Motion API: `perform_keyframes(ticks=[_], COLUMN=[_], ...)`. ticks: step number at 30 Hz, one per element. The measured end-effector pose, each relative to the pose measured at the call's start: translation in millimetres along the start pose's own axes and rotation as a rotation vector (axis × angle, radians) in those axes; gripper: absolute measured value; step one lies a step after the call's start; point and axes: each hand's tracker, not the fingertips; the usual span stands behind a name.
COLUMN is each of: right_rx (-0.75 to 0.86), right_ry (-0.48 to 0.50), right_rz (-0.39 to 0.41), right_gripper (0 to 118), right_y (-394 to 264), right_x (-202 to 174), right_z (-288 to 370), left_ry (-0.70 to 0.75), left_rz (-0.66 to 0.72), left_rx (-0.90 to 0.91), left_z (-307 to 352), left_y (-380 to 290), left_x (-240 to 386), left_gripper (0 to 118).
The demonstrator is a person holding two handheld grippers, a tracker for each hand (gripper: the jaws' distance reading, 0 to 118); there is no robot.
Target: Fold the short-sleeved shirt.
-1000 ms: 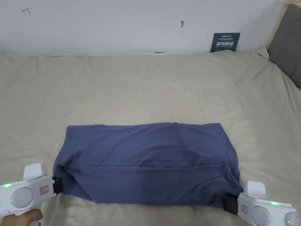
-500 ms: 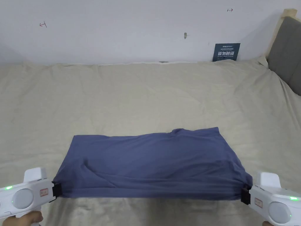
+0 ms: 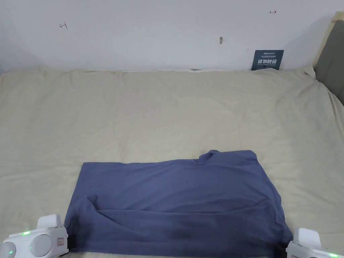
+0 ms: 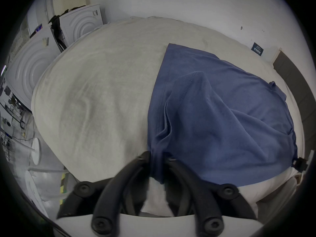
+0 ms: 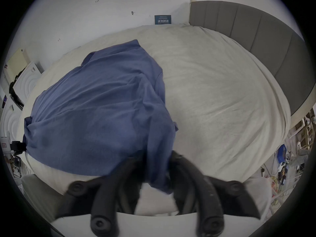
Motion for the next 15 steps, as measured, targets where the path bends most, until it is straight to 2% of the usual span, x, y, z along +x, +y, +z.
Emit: perform_keyframes(ticks=[1, 2, 3, 4, 5, 6, 10, 15], right_rx=[0.006, 0.038, 0.096, 0.154, 0.208, 0.278, 0.526, 0.77], right_ry=[-0.003, 0.004, 0.024, 0.035, 0.045, 0.063, 0.13, 0.145], right_rz=[0.003, 0.001, -0.005, -0.006, -0.005, -0.001, 0.02, 0.06], right_gripper=[48, 58, 76, 89, 98, 102, 102, 102], right_y=[3.9, 9.8, 18.4, 27.8, 37.2, 48.8, 79.0, 89.8], right_x=[0.9, 2.2, 2.6, 1.4, -0.1, -2.6, -19.5, -54.1], right_z=[5.1, 13.5, 25.7, 37.4, 50.7, 67.9, 130.0, 199.5], left_ry=[0.022, 0.042, 0.025, -0.014, -0.052, -0.081, -0.161, -0.197], left_rz=[-0.029, -0.049, -0.051, -0.06, -0.06, -0.057, -0.05, -0.04], left_rx=[-0.004, -0.009, 0.007, 0.07, 0.146, 0.224, 0.475, 0.785], left_z=[3.4, 9.4, 18.3, 32.9, 48.0, 65.5, 132.9, 193.0], left_y=[2.5, 7.7, 11.5, 15.2, 19.4, 26.3, 51.8, 63.8], left_x=[3.1, 7.2, 11.4, 15.6, 20.3, 26.6, 54.5, 84.1], left_gripper=[33, 51, 87, 105, 112, 110, 109, 109])
